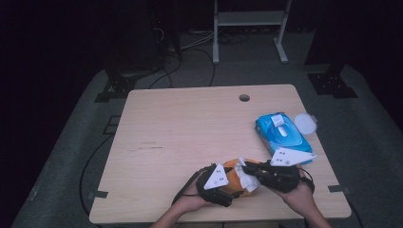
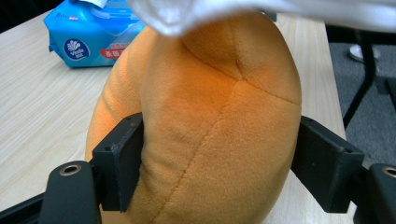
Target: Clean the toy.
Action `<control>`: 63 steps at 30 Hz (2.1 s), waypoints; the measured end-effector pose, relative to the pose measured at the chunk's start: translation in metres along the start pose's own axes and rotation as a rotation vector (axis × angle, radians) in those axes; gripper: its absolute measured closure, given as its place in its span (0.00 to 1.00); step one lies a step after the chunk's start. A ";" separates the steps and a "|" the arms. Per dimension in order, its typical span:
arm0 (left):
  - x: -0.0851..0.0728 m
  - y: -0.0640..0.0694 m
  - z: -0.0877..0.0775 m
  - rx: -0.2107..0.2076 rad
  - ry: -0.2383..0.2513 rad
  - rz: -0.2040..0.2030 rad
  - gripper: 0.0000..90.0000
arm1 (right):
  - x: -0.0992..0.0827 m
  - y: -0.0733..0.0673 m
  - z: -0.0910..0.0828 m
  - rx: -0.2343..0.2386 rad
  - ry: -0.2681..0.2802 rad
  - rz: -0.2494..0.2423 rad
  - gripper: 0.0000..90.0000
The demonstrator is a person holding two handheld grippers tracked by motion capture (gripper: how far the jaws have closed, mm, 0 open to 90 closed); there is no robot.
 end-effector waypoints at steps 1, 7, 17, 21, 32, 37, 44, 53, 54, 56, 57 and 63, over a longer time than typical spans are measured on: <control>0.000 0.000 0.000 0.002 -0.001 -0.001 0.27 | 0.001 -0.004 0.002 0.005 -0.002 -0.010 0.90; 0.000 -0.003 -0.001 -0.001 -0.006 -0.031 0.28 | -0.006 -0.006 0.015 -0.075 -0.061 -0.106 0.90; -0.005 -0.015 -0.007 -0.030 0.026 -0.117 0.28 | -0.023 0.035 0.000 -0.158 -0.052 -0.003 0.90; -0.006 -0.017 -0.008 -0.029 0.027 -0.119 0.28 | -0.032 0.051 -0.001 -0.181 -0.054 0.054 0.90; -0.014 -0.043 -0.020 -0.036 0.077 -0.296 0.28 | -0.045 0.060 0.003 -0.183 -0.068 0.131 0.90; -0.014 -0.044 -0.019 -0.032 0.085 -0.317 0.28 | -0.021 0.028 0.006 -0.051 0.039 0.097 0.90; -0.014 -0.047 -0.021 -0.019 0.081 -0.323 0.31 | -0.025 0.031 0.018 -0.074 0.012 0.068 0.90; -0.015 -0.049 -0.021 -0.022 0.100 -0.342 0.31 | -0.039 0.054 0.009 -0.160 -0.021 0.147 0.90; -0.015 -0.049 -0.020 -0.021 0.101 -0.338 0.30 | -0.033 0.050 0.008 -0.141 0.006 0.149 0.90; -0.015 -0.047 -0.018 -0.020 0.106 -0.330 0.29 | -0.022 0.037 0.008 -0.074 0.062 0.144 0.90; -0.015 -0.047 -0.018 -0.020 0.106 -0.330 0.29 | -0.022 0.037 0.008 -0.074 0.062 0.144 0.90; -0.014 -0.048 -0.020 -0.014 0.095 -0.341 0.30 | -0.022 0.029 0.017 -0.086 0.035 0.090 0.89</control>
Point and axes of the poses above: each handheld gripper's, and its own axes: z roughly forward along the jaws, x roughly out of its top, y roughly to its right, the point moved 5 cm from there along z, roughly forward along the jaws
